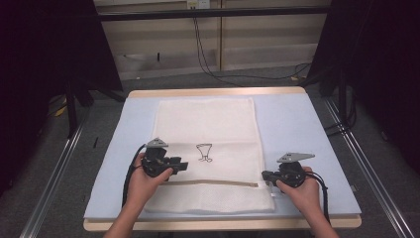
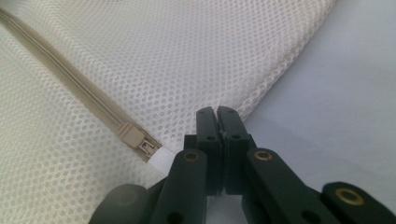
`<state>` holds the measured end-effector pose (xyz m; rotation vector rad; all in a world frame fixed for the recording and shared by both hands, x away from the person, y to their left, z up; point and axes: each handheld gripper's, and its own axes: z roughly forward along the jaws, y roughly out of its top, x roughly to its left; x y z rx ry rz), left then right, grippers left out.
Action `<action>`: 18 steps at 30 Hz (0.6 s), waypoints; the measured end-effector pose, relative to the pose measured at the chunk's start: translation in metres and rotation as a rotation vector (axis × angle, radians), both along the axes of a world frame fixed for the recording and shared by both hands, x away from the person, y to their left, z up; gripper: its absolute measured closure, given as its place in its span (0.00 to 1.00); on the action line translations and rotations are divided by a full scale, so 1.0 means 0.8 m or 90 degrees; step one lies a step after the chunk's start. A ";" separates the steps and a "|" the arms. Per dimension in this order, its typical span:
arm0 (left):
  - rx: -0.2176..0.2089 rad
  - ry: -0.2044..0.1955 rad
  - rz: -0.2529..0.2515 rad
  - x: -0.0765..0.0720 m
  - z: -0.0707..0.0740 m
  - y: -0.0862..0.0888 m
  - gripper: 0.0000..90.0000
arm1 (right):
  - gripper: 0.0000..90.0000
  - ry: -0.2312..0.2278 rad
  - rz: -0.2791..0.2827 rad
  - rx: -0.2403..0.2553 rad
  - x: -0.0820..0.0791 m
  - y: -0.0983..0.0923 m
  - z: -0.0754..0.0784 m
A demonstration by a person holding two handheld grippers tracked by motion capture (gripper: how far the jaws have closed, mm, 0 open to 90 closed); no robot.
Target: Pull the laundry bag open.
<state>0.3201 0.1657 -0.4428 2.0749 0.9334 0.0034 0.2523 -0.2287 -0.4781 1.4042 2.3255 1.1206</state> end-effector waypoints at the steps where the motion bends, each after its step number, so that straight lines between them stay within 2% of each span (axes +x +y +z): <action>1: 0.000 0.000 0.000 0.000 0.000 0.000 0.64 | 0.99 0.000 0.000 0.000 0.000 0.000 0.000; 4: -0.006 0.014 -0.023 -0.006 0.001 -0.018 0.62 | 0.97 -0.007 0.006 -0.012 -0.002 0.003 0.001; 5: -0.009 0.021 -0.030 -0.007 0.002 -0.023 0.63 | 0.95 -0.023 0.011 -0.017 -0.002 0.002 0.001; 6: -0.019 0.030 -0.043 -0.011 0.003 -0.033 0.64 | 0.88 -0.069 0.022 -0.025 -0.006 0.001 0.004; 8: -0.022 0.038 -0.059 -0.015 0.004 -0.045 0.64 | 0.88 -0.089 0.026 -0.022 -0.011 -0.003 0.009; 9: -0.022 0.038 -0.059 -0.015 0.004 -0.045 0.63 | 0.88 -0.089 0.026 -0.022 -0.011 -0.003 0.009; 10: -0.028 0.046 -0.070 -0.021 0.003 -0.061 0.63 | 0.94 -0.110 0.046 -0.027 -0.018 -0.004 0.012; 11: -0.028 0.046 -0.070 -0.021 0.003 -0.061 0.64 | 0.98 -0.112 0.062 -0.030 -0.021 -0.004 0.013; 12: -0.029 0.050 -0.077 -0.022 0.003 -0.065 0.64 | 0.98 -0.112 0.062 -0.030 -0.021 -0.004 0.013; 15: -0.021 0.055 -0.088 -0.029 0.000 -0.088 0.64 | 1.00 -0.118 0.098 -0.040 -0.027 -0.002 0.012; 18: -0.031 0.080 -0.103 -0.030 -0.001 -0.109 0.66 | 1.00 -0.124 0.124 -0.049 -0.029 0.005 0.012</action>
